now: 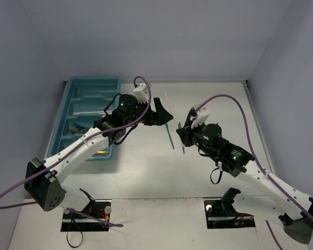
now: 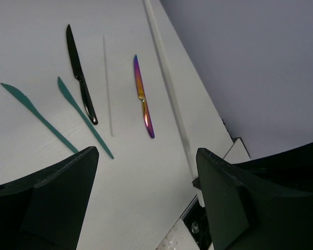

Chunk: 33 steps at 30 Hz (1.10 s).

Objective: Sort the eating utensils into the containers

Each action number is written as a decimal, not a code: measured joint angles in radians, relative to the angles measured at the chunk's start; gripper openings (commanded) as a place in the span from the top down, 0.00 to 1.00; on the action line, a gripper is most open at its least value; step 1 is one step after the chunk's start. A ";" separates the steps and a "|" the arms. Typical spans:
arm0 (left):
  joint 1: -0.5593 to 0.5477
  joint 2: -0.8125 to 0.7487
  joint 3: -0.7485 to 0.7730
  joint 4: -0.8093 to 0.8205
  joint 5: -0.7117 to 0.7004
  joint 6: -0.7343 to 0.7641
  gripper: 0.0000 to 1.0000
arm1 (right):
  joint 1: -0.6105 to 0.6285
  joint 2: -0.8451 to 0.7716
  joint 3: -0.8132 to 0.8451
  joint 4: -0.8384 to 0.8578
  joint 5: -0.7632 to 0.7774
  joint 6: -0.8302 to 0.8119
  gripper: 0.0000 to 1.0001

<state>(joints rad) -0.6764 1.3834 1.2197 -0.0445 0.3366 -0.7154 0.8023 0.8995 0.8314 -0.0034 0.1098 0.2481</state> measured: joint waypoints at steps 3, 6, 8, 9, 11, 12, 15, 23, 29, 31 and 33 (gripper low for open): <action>-0.011 0.032 0.020 0.024 -0.004 -0.027 0.30 | 0.024 0.002 0.000 0.012 -0.003 0.000 1.00; -0.016 0.050 0.024 0.037 -0.019 -0.048 0.40 | 0.042 0.004 0.000 0.027 -0.003 0.001 1.00; -0.017 0.056 0.024 0.039 -0.027 -0.059 0.52 | 0.049 0.005 -0.002 0.038 -0.003 0.002 1.00; -0.018 0.058 0.024 0.042 -0.029 -0.066 0.59 | 0.050 0.006 -0.003 0.043 -0.003 0.003 1.00; -0.022 0.060 0.024 0.049 -0.031 -0.076 0.71 | 0.051 0.011 -0.005 0.050 -0.002 0.005 1.00; -0.024 0.060 0.024 0.053 -0.031 -0.081 0.76 | 0.052 0.014 -0.005 0.053 -0.002 0.005 1.00; -0.031 0.060 0.024 0.065 -0.029 -0.096 0.92 | 0.057 0.027 -0.006 0.054 0.002 0.008 1.00; -0.042 0.060 0.028 0.095 -0.014 -0.135 1.00 | 0.063 0.049 -0.011 0.069 0.017 0.013 0.59; 0.002 0.056 0.016 0.098 -0.027 -0.137 1.00 | 0.063 0.061 -0.013 0.080 0.080 0.027 0.26; 0.055 0.050 0.000 0.097 -0.027 -0.146 1.00 | 0.063 0.061 -0.018 0.083 0.111 0.038 0.22; 0.133 0.048 -0.015 0.095 -0.027 -0.158 1.00 | 0.063 0.060 -0.027 0.085 0.147 0.045 0.21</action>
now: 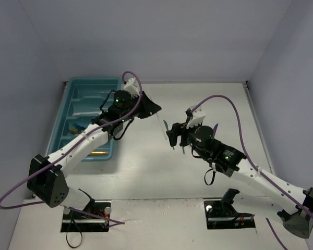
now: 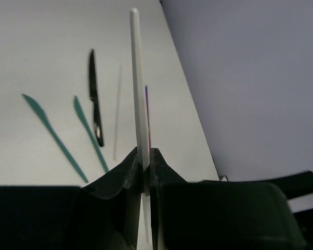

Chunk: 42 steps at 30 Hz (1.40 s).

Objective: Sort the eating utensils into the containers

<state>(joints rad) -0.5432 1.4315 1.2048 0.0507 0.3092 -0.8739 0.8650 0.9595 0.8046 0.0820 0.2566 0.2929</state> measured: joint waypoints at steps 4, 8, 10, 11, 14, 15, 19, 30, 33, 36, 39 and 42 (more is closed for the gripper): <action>0.210 0.001 -0.018 -0.007 -0.031 -0.027 1.00 | 0.000 -0.010 -0.032 -0.001 0.075 0.011 0.20; 0.402 0.024 -0.023 0.010 -0.094 -0.078 1.00 | 0.000 -0.017 -0.053 -0.009 0.133 0.019 0.20; 0.485 0.063 -0.021 0.033 -0.115 -0.121 0.99 | -0.001 -0.016 -0.059 -0.012 0.152 0.022 0.20; 0.521 0.091 -0.018 0.044 -0.123 -0.145 0.98 | -0.002 -0.016 -0.062 -0.014 0.159 0.024 0.20; 0.606 0.203 0.007 0.063 -0.148 -0.208 0.93 | -0.003 -0.015 -0.069 -0.024 0.175 0.030 0.20; 0.626 0.245 0.019 0.066 -0.160 -0.226 0.91 | -0.005 -0.014 -0.071 -0.027 0.179 0.033 0.20; 0.664 0.385 0.057 0.066 -0.198 -0.293 0.82 | -0.012 -0.008 -0.079 -0.039 0.192 0.042 0.19; 0.683 0.461 0.095 0.076 -0.237 -0.357 0.45 | -0.054 0.003 -0.107 -0.061 0.210 0.053 0.19; 0.687 0.445 0.095 0.075 -0.235 -0.354 0.44 | -0.088 0.014 -0.108 -0.064 0.214 0.065 0.19; 0.691 0.409 0.091 0.074 -0.232 -0.341 0.44 | -0.150 0.043 -0.108 -0.067 0.209 0.090 0.20; 0.691 0.347 0.087 0.065 -0.224 -0.309 0.44 | -0.239 0.086 -0.108 -0.079 0.202 0.116 0.20; 0.691 0.284 0.087 0.050 -0.204 -0.261 0.44 | -0.271 0.110 -0.107 -0.095 0.199 0.129 0.20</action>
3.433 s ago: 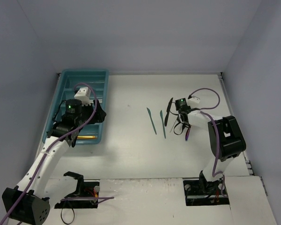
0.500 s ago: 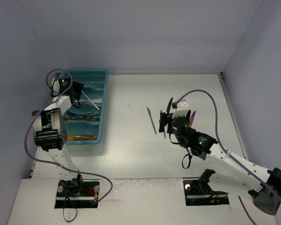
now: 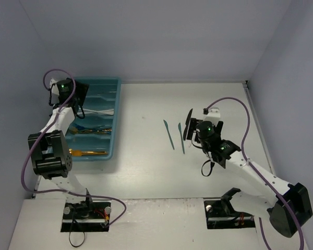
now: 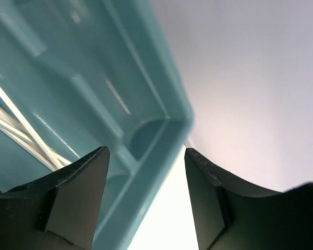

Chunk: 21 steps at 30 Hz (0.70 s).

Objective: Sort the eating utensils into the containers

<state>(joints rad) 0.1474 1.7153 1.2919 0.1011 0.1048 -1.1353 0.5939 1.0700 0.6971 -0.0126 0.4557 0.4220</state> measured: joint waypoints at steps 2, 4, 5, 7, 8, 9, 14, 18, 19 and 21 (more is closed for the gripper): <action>0.000 -0.034 0.001 -0.013 0.022 0.045 0.44 | 0.001 0.004 0.000 0.000 -0.001 0.000 0.20; 0.000 -0.057 0.015 -0.054 0.054 0.101 0.43 | -0.001 0.009 0.001 0.000 -0.001 0.001 0.20; 0.000 -0.068 0.022 -0.077 0.071 0.133 0.41 | -0.006 0.017 0.001 0.001 -0.001 0.002 0.21; 0.000 -0.099 0.026 -0.125 0.103 0.194 0.38 | -0.021 0.042 0.006 0.000 -0.001 0.009 0.21; 0.000 -0.119 0.025 -0.152 0.116 0.227 0.37 | -0.034 0.061 0.010 -0.002 -0.002 0.014 0.21; 0.000 -0.150 0.021 -0.186 0.131 0.269 0.35 | -0.055 0.085 0.016 -0.003 -0.008 0.025 0.21; 0.000 -0.383 -0.051 -0.329 0.182 0.440 0.31 | -0.155 0.241 0.070 -0.007 -0.033 0.082 0.28; -0.006 -0.568 -0.126 -0.393 0.225 0.518 0.31 | -0.201 0.391 0.149 -0.010 -0.055 0.121 0.38; -0.015 -0.607 -0.148 -0.415 0.238 0.539 0.31 | -0.206 0.433 0.172 -0.009 -0.058 0.129 0.41; -0.036 -0.657 -0.186 -0.457 0.258 0.572 0.31 | -0.209 0.503 0.211 -0.001 -0.066 0.140 0.44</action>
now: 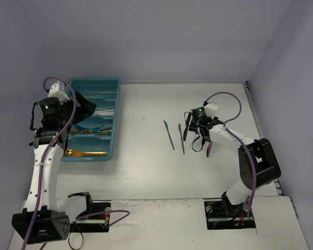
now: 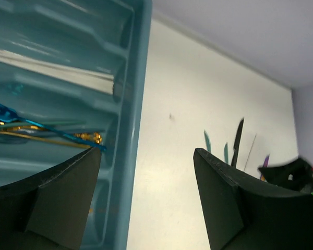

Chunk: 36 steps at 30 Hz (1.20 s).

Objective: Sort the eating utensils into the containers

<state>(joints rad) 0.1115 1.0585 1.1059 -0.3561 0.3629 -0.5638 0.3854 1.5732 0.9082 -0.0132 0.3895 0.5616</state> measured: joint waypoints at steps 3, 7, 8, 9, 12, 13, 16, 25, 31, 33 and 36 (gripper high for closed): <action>-0.049 -0.038 -0.056 -0.048 0.014 0.050 0.31 | 0.000 0.076 0.037 -0.001 -0.012 0.019 0.49; -0.108 -0.079 -0.141 -0.138 0.017 0.105 0.31 | 0.000 0.162 0.079 0.007 -0.024 0.044 0.59; -0.121 -0.091 -0.156 -0.161 0.018 0.117 0.31 | 0.000 0.178 0.083 0.008 -0.026 0.050 0.62; -0.129 -0.103 -0.164 -0.178 0.018 0.124 0.31 | -0.001 0.190 0.083 0.008 -0.027 0.056 0.64; -0.147 -0.144 -0.173 -0.214 0.028 0.142 0.31 | -0.001 0.220 0.084 0.011 -0.031 0.073 0.69; -0.151 -0.156 -0.173 -0.221 0.032 0.145 0.31 | -0.001 0.225 0.084 0.016 -0.030 0.078 0.71; -0.154 -0.188 -0.173 -0.238 0.046 0.152 0.31 | -0.002 0.231 0.086 0.022 -0.027 0.089 0.81; -0.165 -0.190 -0.172 -0.250 0.082 0.158 0.31 | -0.013 0.238 0.087 0.041 -0.004 0.103 1.00; -0.195 -0.130 -0.115 -0.251 0.148 0.133 0.31 | -0.010 0.176 0.066 0.014 0.028 0.041 1.00; -0.221 -0.108 -0.081 -0.243 0.164 0.117 0.31 | 0.003 0.101 0.064 -0.006 0.035 -0.019 1.00; -0.272 -0.075 -0.034 -0.204 0.188 0.085 0.31 | 0.064 -0.055 0.070 -0.006 0.050 -0.134 1.00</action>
<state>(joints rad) -0.1605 0.9831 1.0715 -0.5603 0.5506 -0.4788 0.4490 1.5179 0.9780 -0.0192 0.4394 0.4280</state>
